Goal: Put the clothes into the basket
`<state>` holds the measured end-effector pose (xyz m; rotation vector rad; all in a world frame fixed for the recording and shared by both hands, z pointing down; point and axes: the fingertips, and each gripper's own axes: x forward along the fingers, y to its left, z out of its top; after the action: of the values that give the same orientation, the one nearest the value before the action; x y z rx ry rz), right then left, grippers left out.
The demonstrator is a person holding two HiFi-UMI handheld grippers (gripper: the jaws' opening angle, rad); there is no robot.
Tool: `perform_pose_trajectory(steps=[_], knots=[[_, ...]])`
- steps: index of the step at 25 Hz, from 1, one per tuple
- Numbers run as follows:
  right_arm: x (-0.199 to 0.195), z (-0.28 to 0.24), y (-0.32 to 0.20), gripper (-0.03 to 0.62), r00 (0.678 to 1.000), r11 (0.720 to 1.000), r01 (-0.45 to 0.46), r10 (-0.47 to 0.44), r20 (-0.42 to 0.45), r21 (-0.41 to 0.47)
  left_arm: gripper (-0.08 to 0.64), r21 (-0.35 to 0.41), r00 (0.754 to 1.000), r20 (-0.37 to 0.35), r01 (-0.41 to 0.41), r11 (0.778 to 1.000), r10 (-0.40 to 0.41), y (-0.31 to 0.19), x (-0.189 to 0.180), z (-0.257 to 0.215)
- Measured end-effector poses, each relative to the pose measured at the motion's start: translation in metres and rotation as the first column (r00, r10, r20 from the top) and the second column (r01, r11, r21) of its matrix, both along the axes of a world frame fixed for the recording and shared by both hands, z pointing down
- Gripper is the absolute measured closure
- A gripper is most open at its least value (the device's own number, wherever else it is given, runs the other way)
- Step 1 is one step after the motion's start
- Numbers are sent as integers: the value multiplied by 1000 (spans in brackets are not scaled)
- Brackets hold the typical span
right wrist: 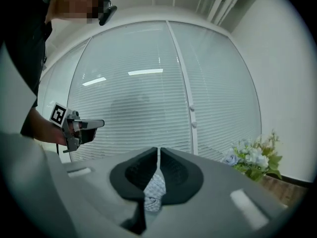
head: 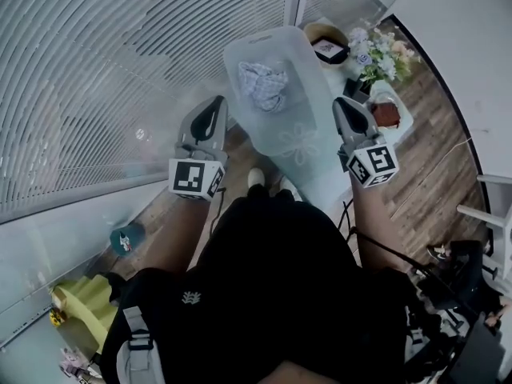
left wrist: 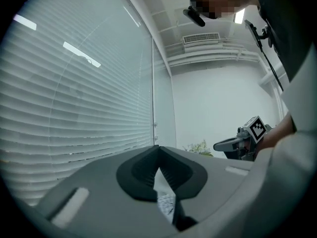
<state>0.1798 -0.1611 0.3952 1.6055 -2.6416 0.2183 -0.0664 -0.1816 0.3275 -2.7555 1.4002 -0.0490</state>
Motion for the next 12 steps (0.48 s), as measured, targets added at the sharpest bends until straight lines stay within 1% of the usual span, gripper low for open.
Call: perform_pose_trajectory(steps=[2, 8, 12], knots=[[8, 3, 3, 589, 1000, 1000, -23, 23, -3, 1, 555, -6, 1000, 4, -10, 1000, 10, 3, 4, 6], [27, 9, 7, 591, 997, 998, -68, 68, -44, -1, 555, -33, 999, -4, 33, 999, -33, -5, -7, 15], [35, 11, 9, 591, 995, 996, -84, 83, -45, -9, 555, -32, 1000, 1, 30, 999, -30, -5, -6, 17]])
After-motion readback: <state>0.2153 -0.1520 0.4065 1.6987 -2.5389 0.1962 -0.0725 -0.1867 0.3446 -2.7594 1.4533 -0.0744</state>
